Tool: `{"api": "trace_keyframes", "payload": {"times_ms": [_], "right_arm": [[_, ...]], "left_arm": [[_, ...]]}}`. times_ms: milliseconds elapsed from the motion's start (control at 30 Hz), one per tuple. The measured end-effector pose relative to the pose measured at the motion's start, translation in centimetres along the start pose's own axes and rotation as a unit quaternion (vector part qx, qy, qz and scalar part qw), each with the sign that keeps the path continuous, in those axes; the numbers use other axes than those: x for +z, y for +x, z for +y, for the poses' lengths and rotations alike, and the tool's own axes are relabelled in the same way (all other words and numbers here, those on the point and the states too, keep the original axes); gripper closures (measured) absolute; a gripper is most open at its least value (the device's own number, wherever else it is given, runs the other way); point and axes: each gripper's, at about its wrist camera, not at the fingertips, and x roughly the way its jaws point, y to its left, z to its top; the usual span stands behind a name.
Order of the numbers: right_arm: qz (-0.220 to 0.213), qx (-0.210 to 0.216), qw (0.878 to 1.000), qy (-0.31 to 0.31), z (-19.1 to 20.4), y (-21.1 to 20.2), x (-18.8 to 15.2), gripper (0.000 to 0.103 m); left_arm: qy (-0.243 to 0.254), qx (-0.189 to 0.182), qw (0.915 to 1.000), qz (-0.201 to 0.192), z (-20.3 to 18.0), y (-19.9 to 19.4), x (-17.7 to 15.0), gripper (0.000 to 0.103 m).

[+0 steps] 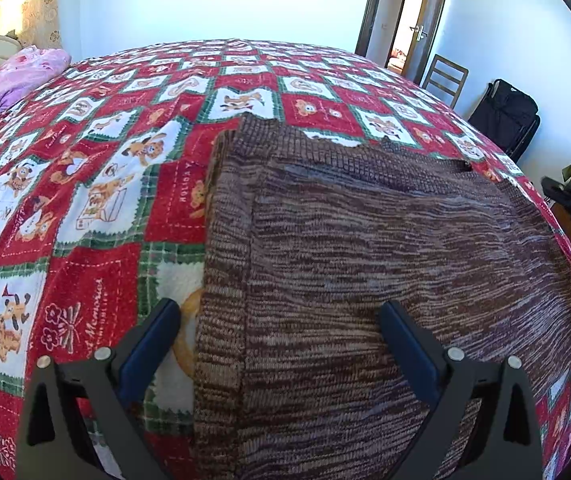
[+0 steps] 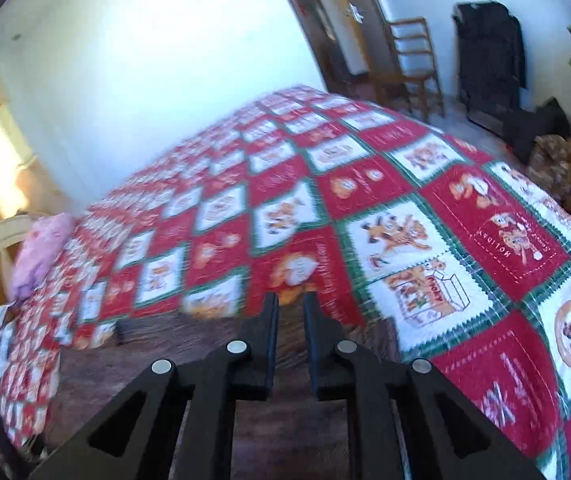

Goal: Fold small clothes
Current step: 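Open both grippers and press the folded sweater flat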

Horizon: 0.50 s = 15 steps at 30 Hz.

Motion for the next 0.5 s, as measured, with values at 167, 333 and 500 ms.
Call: {"api": "trace_keyframes", "payload": {"times_ms": [167, 333, 500], "right_arm": [[0.093, -0.058, 0.991, -0.079, 2.0, 1.1, -3.8, 0.090], [0.057, -0.179, 0.981, -0.037, 0.1, -0.8, -4.2, 0.089], [0.043, -0.097, 0.994, -0.012, 2.1, -6.0, -6.8, 0.085]], "left_arm": [[0.001, 0.001, 1.0000, 0.000, 0.0, 0.0, 0.0, 0.001], [0.001, 0.001, 1.0000, 0.000, 0.0, 0.0, 0.0, 0.001], [-0.001, -0.001, 1.0000, -0.001, 0.0, 0.0, 0.1, 0.001]]}}
